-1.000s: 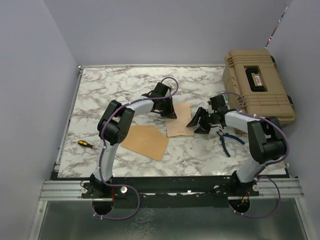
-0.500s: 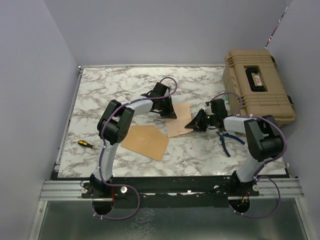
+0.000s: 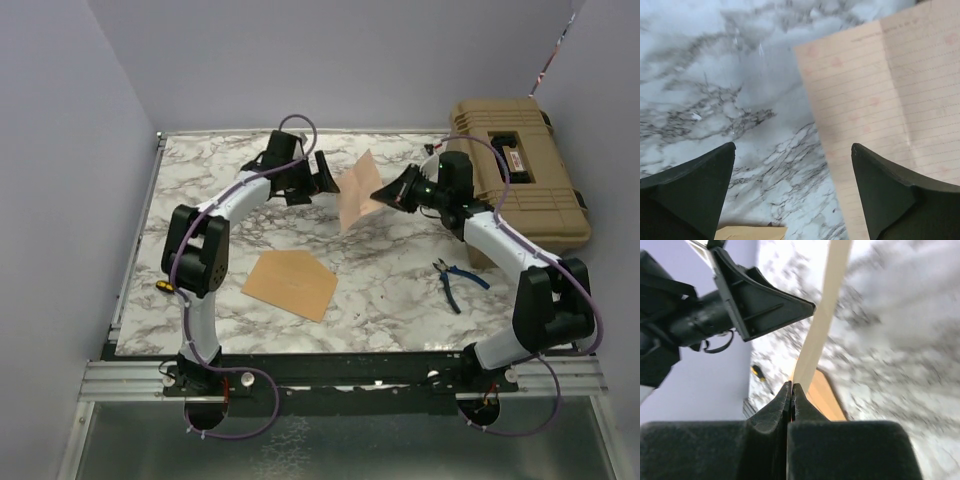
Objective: Place the letter into the envelope and seal it
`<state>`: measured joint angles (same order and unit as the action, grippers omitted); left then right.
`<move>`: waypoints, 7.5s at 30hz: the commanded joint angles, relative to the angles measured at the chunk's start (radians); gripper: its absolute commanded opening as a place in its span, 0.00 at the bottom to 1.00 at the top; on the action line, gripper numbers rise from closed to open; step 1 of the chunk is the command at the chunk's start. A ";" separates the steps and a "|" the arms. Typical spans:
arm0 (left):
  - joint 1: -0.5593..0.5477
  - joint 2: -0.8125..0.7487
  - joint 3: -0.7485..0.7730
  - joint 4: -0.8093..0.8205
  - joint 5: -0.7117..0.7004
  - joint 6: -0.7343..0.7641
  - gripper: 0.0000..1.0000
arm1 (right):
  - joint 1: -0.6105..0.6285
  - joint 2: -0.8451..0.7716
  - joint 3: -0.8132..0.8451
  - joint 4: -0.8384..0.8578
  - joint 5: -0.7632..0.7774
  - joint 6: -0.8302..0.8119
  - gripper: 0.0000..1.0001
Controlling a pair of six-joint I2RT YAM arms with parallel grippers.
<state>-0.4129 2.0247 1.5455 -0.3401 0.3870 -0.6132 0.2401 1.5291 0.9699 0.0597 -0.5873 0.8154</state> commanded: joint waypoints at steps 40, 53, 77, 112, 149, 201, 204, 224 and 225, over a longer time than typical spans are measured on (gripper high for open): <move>0.141 -0.460 -0.226 0.920 0.299 -0.691 0.40 | -0.010 -0.112 0.266 0.191 -0.376 0.402 0.00; 0.141 -0.523 -0.239 0.920 0.354 -0.537 0.00 | -0.011 -0.121 0.375 -0.016 -0.518 -0.050 0.62; 0.123 -0.557 -0.205 0.953 0.468 -0.460 0.00 | 0.025 -0.012 0.507 0.047 -0.575 -0.001 0.40; 0.138 -0.675 -0.226 0.684 0.195 -0.202 0.86 | 0.030 -0.224 0.490 0.068 0.190 -0.263 0.00; 0.099 -0.574 -0.196 0.997 0.569 -0.338 0.99 | 0.029 -0.165 0.498 0.433 -0.358 0.180 0.00; 0.053 -0.610 -0.344 1.362 0.337 -0.730 0.00 | 0.026 -0.251 0.436 0.083 0.014 0.002 0.48; 0.083 -0.612 -0.365 1.362 0.325 -0.739 0.00 | 0.024 -0.288 0.450 -0.084 0.127 -0.143 0.61; 0.063 -0.602 -0.385 1.302 0.303 -0.690 0.00 | 0.059 -0.245 0.499 0.074 -0.204 -0.074 0.65; 0.057 -0.601 -0.386 1.302 0.302 -0.687 0.00 | 0.065 -0.235 0.504 0.082 -0.215 -0.063 0.65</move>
<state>-0.3294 1.4380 1.1736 0.9516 0.7086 -1.3231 0.2836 1.2633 1.4391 0.0429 -0.6708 0.6800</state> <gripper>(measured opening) 0.003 0.645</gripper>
